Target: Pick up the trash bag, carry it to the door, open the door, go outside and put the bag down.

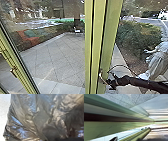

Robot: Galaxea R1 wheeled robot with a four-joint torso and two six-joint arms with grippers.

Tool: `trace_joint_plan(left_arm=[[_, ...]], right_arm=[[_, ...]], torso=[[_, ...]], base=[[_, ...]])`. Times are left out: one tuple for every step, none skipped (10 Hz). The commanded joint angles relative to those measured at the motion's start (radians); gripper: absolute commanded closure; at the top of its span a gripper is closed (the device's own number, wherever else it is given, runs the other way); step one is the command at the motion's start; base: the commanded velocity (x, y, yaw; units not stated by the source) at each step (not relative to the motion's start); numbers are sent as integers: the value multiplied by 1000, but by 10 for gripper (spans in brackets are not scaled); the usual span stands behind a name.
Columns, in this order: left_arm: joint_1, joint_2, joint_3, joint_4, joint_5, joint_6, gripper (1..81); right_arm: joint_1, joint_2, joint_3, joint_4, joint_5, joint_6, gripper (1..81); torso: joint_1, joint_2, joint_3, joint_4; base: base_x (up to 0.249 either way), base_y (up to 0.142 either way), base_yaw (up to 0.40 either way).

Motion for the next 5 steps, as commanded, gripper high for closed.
trace_joint_plan(left_arm=[[-23,-4,7,-10,91,4,811],[-23,-4,7,-9,91,5,811],[-23,-4,7,-9,91,5,811],[-23,-4,7,-9,91,5,811],[-23,-5,7,-9,92,5,811]], right_arm=[[210,-95,-59,1,-65,67,10],[222,-110,-56,1,-64,59,10],[240,-130,-46,1,-65,53,10],[259,-150,-32,0,-67,52,10],[280,-173,-24,0,-68,38,10]], torso=[[0,0,0,0],[0,0,-1,0],[0,1,-1,0],[0,1,-1,0],[1,1,-1,1]], base=[[0,0,0],[0,0,0],[0,0,0],[0,0,0],[0,0,0]])
